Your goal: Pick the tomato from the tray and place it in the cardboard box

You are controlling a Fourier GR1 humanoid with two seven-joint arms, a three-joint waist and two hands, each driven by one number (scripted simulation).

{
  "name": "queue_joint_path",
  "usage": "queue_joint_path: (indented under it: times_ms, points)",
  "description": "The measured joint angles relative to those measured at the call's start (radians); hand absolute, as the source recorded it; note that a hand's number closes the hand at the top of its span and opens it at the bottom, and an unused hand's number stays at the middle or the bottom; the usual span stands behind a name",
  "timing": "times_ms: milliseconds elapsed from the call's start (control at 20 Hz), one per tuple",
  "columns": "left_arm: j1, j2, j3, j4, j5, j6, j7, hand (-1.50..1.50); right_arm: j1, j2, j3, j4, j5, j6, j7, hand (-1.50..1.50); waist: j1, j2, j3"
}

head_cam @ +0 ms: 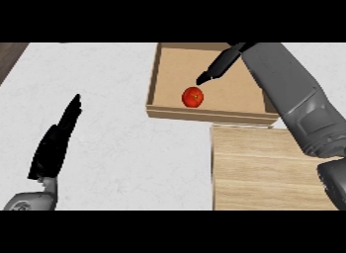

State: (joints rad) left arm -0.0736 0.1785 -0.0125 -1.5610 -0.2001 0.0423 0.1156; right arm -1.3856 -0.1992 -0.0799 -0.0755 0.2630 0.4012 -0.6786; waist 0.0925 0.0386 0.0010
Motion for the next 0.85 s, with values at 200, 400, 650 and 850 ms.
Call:
queue_joint_path:
  times_ms: [200, 400, 650, 850]
  points:
    - [-0.001, 0.003, 0.004, 0.009, 0.003, -0.005, -0.013, 0.00, -0.012, -0.075, -0.079, 0.026, -0.075, 0.040, 0.052, -1.50, 0.009, 0.008, 0.000]
    - [-0.002, -0.003, -0.006, 0.012, -0.002, -0.005, -0.024, 0.00, -0.013, -0.170, -0.132, 0.042, -0.126, 0.051, 0.096, -1.50, 0.021, 0.019, 0.001]
    - [-0.021, -0.001, -0.008, 0.007, -0.004, -0.007, -0.027, 0.00, 0.003, -0.278, -0.172, 0.051, -0.165, 0.092, 0.126, -1.50, 0.038, 0.035, 0.003]
    - [-0.033, -0.002, -0.011, 0.001, -0.003, -0.012, -0.024, 0.00, 0.018, -0.346, -0.184, 0.044, -0.177, 0.130, 0.136, -1.50, 0.053, 0.045, 0.005]
